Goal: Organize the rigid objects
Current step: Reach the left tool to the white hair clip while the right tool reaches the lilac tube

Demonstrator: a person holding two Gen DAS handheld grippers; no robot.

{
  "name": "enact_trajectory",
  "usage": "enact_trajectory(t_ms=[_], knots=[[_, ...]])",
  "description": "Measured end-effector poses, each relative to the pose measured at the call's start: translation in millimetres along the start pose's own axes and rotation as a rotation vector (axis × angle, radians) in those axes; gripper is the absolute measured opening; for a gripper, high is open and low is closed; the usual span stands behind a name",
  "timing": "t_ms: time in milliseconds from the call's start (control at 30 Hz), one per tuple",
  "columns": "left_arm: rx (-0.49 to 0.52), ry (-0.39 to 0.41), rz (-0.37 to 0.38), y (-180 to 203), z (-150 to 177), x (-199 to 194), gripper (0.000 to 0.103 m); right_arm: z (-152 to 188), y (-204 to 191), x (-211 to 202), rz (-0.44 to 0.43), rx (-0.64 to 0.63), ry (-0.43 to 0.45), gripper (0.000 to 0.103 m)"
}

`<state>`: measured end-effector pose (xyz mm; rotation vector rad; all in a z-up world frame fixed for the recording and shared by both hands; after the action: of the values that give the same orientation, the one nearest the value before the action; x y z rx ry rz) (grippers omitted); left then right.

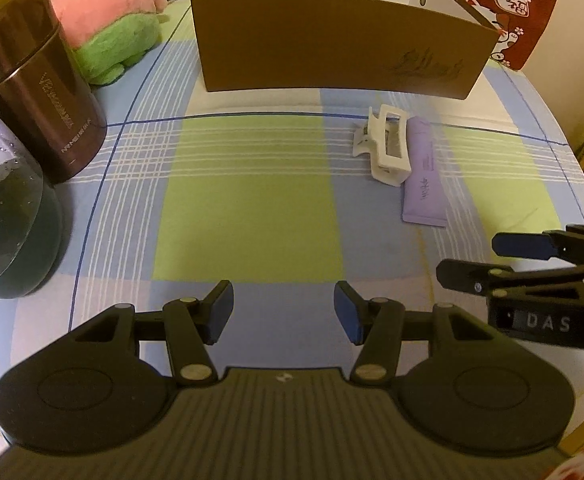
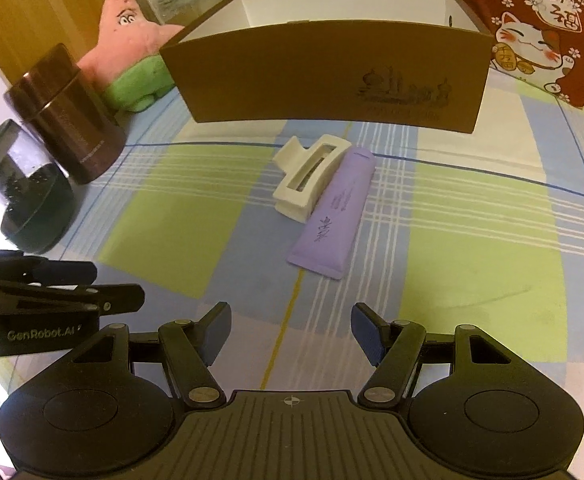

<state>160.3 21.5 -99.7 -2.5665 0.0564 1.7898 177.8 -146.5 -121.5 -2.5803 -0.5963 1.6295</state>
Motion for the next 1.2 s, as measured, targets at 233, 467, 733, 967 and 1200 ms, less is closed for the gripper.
enact_trajectory(t_ms=[233,467,733,967,1200], knots=[[0.001,0.000,0.003,-3.1,-7.9,11.1,0.052,-11.1,7.3,14.9,0.030,0.038,0.003,0.063],[0.007,-0.006,0.004,-6.4,-18.1,23.0,0.052,-22.1,8.4,35.8,0.064,0.035,0.003,0.063],[0.037,0.010,0.003,-2.7,-33.1,34.8,0.052,-35.3,7.2,58.1,0.126,-0.003,0.036,0.063],[0.080,0.010,0.039,10.3,-44.3,43.9,0.052,-34.4,18.2,58.0,0.177,-0.049,0.073,0.040],[0.150,0.032,0.109,36.7,-60.5,48.3,0.057,-32.7,53.0,48.6,0.205,0.028,0.094,0.038]])
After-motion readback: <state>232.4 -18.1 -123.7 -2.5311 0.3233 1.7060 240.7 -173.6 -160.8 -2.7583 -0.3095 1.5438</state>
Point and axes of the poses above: each gripper's, at about its wrist camera, not at the fingertips, and x roughly the way its jaws point, y to its right, z to its underside, the point moved 2 cm from there along x, roughly the way its jaws point, and after that the axes turned 5 degrees about -y, right-handed, at the moved point
